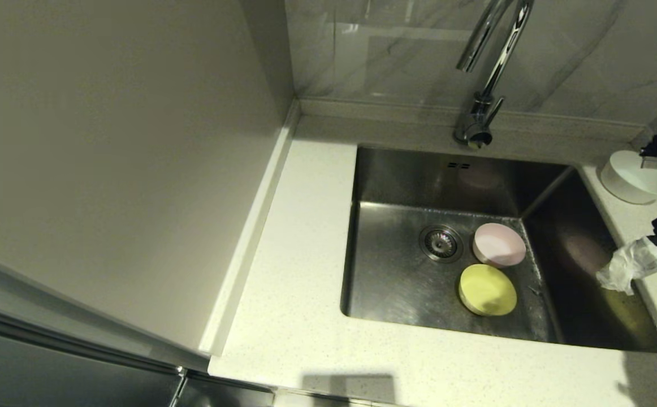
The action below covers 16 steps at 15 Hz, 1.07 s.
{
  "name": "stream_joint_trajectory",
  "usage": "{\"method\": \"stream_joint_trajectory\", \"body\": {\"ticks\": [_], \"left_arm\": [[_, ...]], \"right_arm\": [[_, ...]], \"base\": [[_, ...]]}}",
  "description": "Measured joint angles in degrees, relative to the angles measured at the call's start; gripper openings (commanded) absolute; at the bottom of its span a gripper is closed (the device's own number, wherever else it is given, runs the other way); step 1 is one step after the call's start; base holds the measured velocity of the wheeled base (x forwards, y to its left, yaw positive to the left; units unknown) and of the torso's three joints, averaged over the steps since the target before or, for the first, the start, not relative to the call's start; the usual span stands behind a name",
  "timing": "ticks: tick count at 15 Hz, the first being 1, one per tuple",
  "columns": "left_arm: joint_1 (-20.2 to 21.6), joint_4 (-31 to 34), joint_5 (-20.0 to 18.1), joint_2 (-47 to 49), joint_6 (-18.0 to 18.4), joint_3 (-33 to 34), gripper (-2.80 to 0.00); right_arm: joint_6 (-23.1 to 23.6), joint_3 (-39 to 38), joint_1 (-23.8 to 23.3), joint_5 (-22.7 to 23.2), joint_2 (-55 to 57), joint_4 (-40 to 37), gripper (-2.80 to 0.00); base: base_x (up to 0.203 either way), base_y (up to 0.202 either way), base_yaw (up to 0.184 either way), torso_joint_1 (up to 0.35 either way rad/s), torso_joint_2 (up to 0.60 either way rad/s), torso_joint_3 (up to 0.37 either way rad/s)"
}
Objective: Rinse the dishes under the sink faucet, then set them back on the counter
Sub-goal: Put a bowl back to the table from the sink
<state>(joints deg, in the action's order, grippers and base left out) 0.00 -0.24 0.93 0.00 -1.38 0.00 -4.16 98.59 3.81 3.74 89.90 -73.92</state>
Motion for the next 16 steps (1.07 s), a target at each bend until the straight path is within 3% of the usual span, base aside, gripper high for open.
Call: {"method": "stream_joint_trajectory", "body": {"ticks": [3, 9, 16], "left_arm": [[0.0, 0.0, 0.0, 0.0, 0.0, 0.0, -2.80], [0.0, 0.0, 0.0, 0.0, 0.0, 0.0, -2.80], [0.0, 0.0, 0.0, 0.0, 0.0, 0.0, -2.80]], "right_arm": [[0.0, -1.1, 1.6, 0.0, 2.3, 5.0, 0.00], [0.2, -6.8, 2.6, -0.4, 8.6, 23.4, 0.00], [0.2, -7.0, 3.5, -1.3, 18.5, 38.5, 0.00]], "base": [[0.000, 0.000, 0.000, 0.000, 0.00, 0.000], [0.000, 0.000, 0.000, 0.000, 0.00, 0.000], [0.000, 0.000, 0.000, 0.000, 0.00, 0.000]]}}
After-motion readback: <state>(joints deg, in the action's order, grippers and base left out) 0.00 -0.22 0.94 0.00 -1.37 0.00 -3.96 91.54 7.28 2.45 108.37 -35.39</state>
